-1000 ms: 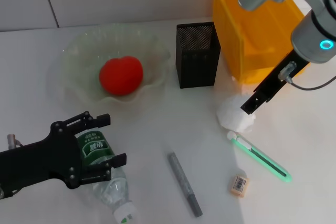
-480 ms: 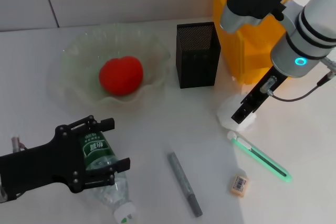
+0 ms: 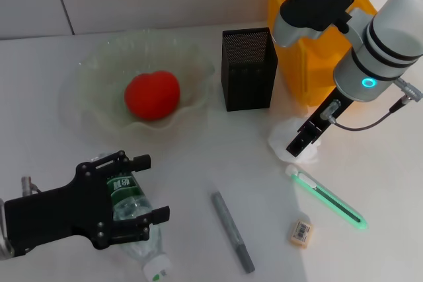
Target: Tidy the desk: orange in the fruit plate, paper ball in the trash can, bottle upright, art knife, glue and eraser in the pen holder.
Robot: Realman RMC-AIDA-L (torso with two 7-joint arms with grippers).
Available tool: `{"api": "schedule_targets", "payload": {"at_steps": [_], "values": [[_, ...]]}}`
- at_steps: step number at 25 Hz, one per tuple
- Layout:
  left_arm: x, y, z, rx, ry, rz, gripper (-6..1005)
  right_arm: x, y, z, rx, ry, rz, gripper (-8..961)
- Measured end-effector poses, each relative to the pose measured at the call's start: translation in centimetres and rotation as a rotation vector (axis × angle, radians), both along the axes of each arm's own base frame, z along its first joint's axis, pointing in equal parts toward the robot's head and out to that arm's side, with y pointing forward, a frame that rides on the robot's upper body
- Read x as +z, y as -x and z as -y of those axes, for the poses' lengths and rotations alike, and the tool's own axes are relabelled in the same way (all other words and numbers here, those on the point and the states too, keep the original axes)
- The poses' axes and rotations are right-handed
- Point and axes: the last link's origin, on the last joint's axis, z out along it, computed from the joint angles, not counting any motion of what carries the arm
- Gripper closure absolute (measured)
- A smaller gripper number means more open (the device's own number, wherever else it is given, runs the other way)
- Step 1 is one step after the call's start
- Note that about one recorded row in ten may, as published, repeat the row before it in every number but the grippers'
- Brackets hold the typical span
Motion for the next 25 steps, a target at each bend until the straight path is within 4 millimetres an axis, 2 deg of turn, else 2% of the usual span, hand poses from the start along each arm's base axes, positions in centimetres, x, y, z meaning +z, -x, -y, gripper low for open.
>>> {"api": "schedule_targets", "payload": {"at_steps": [12, 20, 25], "values": [[-0.1, -0.1, 0.1, -0.006, 0.008, 0.001, 148, -0.9, -0.5, -0.1, 0.012, 0.008, 0.013, 193], [-0.1, -0.1, 0.1, -0.007, 0.01, 0.001, 149, -1.0, -0.2, 0.1, 0.013, 0.014, -0.009, 360], [0.0, 0.0, 0.1, -0.007, 0.009, -0.001, 149, -0.4, 0.6, 0.2, 0.027, 0.016, -0.043, 480]]}}
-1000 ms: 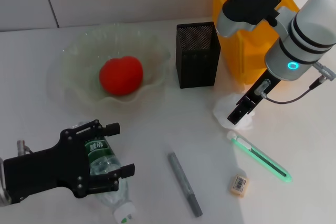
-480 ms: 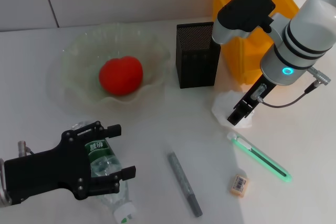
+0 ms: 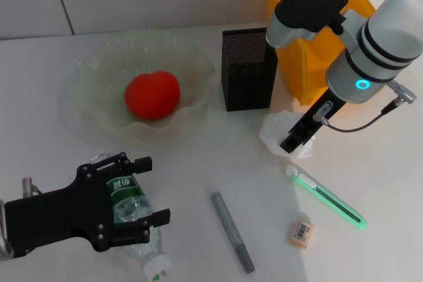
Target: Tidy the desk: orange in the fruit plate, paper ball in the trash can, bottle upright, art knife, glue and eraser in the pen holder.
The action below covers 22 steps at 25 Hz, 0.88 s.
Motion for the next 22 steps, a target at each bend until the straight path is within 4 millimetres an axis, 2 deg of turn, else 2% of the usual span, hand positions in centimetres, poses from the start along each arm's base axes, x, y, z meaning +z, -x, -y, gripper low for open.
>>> {"api": "schedule_targets", "payload": {"at_steps": [7, 12, 17, 22], "values": [[0.0, 0.0, 0.0, 0.0, 0.002, -0.004, 149, 2.3, 2.1, 0.6, 0.042, -0.019, -0.072, 477], [0.0, -0.1, -0.2, -0.006, 0.002, -0.007, 150, 5.9, 3.7, 0.7, 0.077, -0.103, -0.139, 474], [0.0, -0.1, -0.2, -0.013, -0.001, -0.011, 150, 9.2, 3.9, 0.2, 0.087, -0.228, -0.179, 472], [0.0, -0.1, -0.2, -0.017, -0.002, -0.011, 151, 11.6, 3.4, -0.9, 0.107, -0.366, -0.161, 470]]}}
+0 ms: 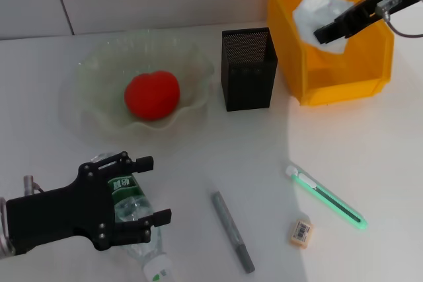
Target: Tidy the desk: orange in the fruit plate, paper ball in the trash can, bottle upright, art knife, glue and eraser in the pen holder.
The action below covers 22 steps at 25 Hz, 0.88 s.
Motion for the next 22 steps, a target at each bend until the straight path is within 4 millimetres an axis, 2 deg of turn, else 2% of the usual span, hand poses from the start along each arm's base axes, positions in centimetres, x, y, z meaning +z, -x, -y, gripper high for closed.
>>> {"api": "schedule_targets", "payload": {"at_steps": [2, 8, 22], "values": [[0.0, 0.0, 0.0, 0.0, 0.0, 0.0, 151, 0.8, -0.4, -0.6, -0.001, -0.061, 0.036, 469], [0.0, 0.0, 0.1, 0.0, 0.001, 0.001, 151, 1.2, -0.4, -1.4, 0.022, -0.116, 0.036, 466], [0.0, 0.2, 0.3, 0.006, -0.001, 0.0, 152, -0.2, -2.7, -3.1, -0.013, -0.16, 0.056, 459]]}}
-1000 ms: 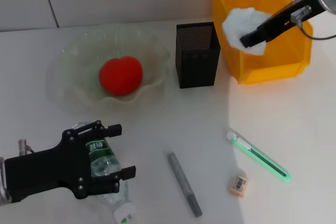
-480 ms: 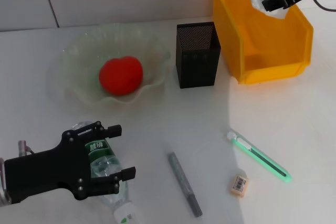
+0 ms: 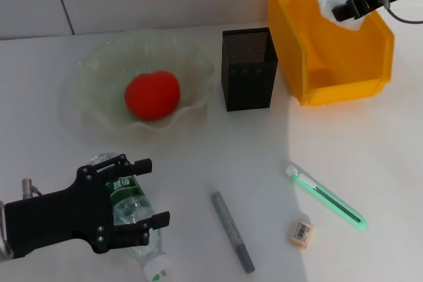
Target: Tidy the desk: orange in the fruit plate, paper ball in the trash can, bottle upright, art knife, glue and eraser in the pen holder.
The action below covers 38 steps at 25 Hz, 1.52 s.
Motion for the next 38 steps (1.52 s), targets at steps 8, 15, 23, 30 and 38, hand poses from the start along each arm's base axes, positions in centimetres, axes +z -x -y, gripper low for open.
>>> {"api": "schedule_targets", "payload": {"at_steps": [8, 15, 23, 30, 38], "values": [[0.0, 0.0, 0.0, -0.001, 0.0, 0.0, 153, -0.4, -0.4, -0.6, 0.006, -0.011, 0.0, 455], [0.0, -0.2, -0.2, -0.007, 0.0, 0.0, 153, -0.5, -0.4, -0.8, 0.013, -0.014, 0.003, 452], [0.0, -0.2, -0.3, -0.005, -0.003, -0.001, 154, -0.2, -0.5, -1.2, 0.033, -0.056, 0.0, 381], [0.0, -0.1, -0.3, -0.003, -0.004, -0.003, 154, -0.4, -0.4, -1.4, 0.032, -0.05, -0.001, 225], [0.3, 0.2, 0.0, 0.011, -0.009, 0.002, 155, 0.5, 1.6, 0.4, 0.029, 0.027, -0.018, 213]]}}
